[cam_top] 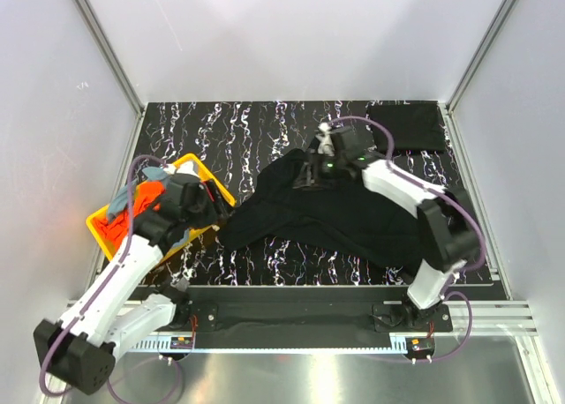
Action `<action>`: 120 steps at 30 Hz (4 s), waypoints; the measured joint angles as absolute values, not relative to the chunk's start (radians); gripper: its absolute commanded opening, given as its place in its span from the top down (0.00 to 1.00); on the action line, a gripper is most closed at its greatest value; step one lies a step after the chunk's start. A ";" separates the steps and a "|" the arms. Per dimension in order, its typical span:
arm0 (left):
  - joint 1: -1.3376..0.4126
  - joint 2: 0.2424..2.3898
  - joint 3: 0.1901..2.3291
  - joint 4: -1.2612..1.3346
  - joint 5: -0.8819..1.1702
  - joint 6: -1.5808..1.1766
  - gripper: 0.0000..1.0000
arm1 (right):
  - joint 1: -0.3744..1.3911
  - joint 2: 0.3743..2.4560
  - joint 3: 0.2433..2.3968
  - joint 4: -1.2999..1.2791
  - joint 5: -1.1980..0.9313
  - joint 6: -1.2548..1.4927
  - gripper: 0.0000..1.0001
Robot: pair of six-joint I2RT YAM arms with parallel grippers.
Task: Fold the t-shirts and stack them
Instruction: Flatten the tshirt out
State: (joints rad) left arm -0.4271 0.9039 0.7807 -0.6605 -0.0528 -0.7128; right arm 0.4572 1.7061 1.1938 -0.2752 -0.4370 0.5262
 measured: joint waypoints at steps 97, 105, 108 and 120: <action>-0.525 0.958 0.702 -1.010 -0.086 -1.579 0.37 | 0.890 1.398 0.701 -0.051 -0.461 0.469 0.68; -0.526 1.082 0.820 -1.019 -0.113 -1.705 0.39 | 0.890 1.309 0.689 -0.073 -0.406 0.469 0.68; -0.532 1.158 0.855 -1.015 -0.112 -1.731 0.40 | 0.890 1.282 0.689 -0.092 -0.377 0.468 0.68; -0.547 1.363 0.917 -1.016 -0.113 -1.794 0.40 | 0.890 1.173 0.689 -0.162 -0.290 0.442 0.68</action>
